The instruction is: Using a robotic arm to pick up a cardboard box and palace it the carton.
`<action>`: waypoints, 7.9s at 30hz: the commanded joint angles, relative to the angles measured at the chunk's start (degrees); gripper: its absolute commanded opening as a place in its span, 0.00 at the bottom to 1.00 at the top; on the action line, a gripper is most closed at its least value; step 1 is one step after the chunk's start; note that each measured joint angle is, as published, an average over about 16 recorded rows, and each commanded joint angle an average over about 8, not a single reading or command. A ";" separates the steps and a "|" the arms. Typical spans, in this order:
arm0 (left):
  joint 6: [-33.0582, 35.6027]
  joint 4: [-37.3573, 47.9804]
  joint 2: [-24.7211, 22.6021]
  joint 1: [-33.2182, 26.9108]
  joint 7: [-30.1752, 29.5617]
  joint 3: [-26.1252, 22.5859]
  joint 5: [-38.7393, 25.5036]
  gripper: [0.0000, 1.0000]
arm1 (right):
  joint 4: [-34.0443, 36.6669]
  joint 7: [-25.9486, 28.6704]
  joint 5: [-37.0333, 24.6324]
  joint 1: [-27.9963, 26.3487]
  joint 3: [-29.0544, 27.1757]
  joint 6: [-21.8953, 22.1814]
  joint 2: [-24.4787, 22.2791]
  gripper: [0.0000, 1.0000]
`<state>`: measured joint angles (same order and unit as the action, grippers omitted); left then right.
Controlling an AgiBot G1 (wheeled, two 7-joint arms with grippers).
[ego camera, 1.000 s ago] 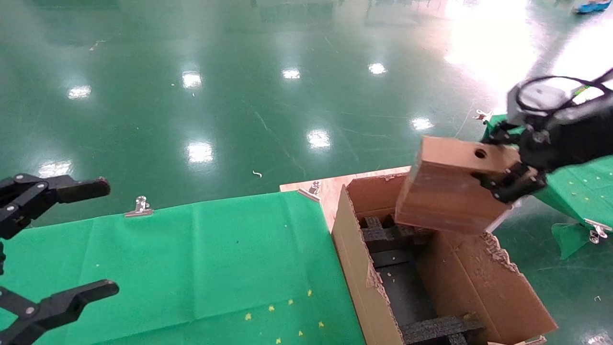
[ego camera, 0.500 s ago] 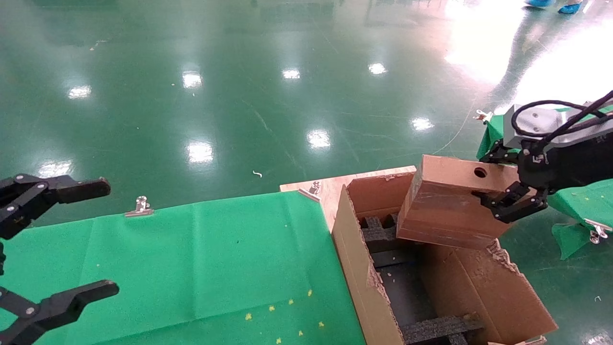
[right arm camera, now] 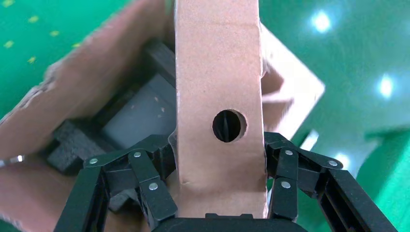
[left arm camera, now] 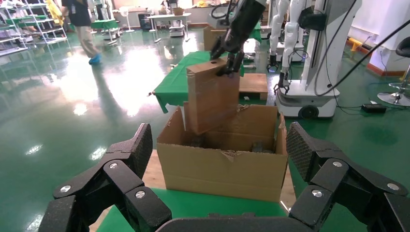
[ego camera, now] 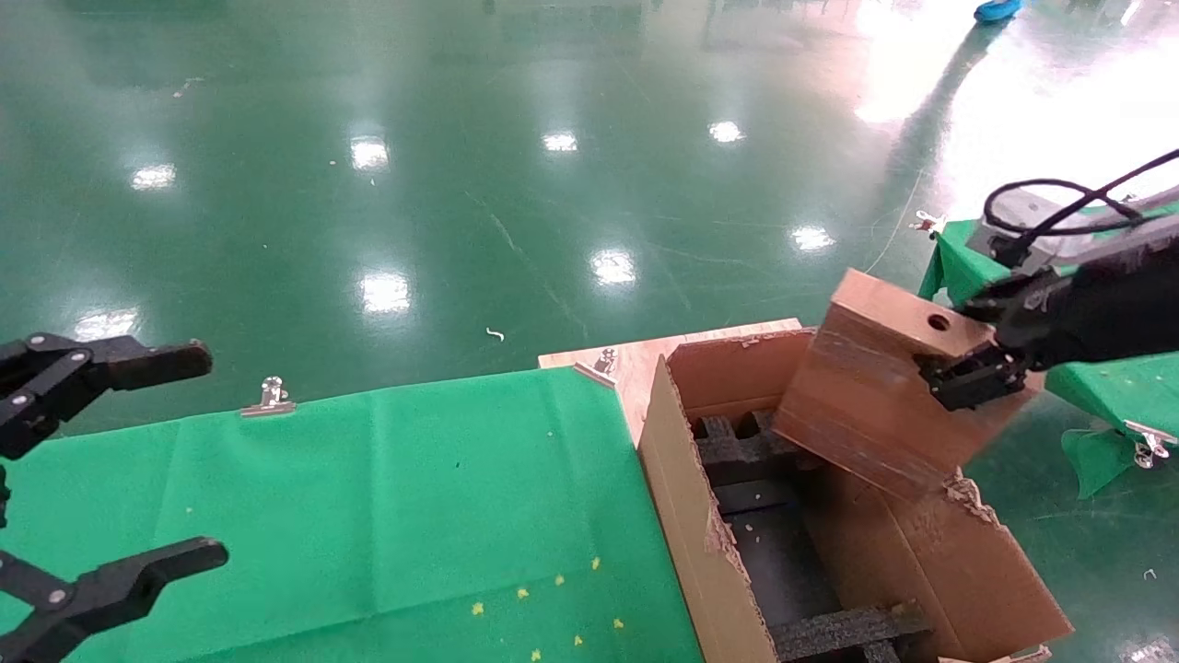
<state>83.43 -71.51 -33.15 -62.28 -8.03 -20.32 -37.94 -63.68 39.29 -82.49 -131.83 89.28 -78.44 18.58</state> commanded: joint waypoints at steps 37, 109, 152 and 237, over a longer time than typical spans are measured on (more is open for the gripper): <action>-0.02 0.02 0.00 0.01 0.01 0.00 0.04 1.00 | -13.06 51.80 -14.76 5.04 4.33 10.50 -3.73 0.00; -0.03 0.03 0.01 0.01 0.02 -0.02 0.05 1.00 | -4.51 69.51 -21.95 30.41 14.89 32.70 8.58 0.00; -0.04 0.04 0.02 0.02 0.03 -0.02 0.06 1.00 | 13.51 55.32 -9.12 37.42 13.97 33.55 17.80 1.00; -0.07 0.07 0.05 0.03 0.04 -0.04 0.09 1.00 | -6.22 2.52 26.90 50.55 -45.23 7.08 15.58 1.00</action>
<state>83.36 -71.44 -33.10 -62.25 -7.99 -20.36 -37.85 -69.91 41.79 -55.58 -81.27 44.03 -71.38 34.16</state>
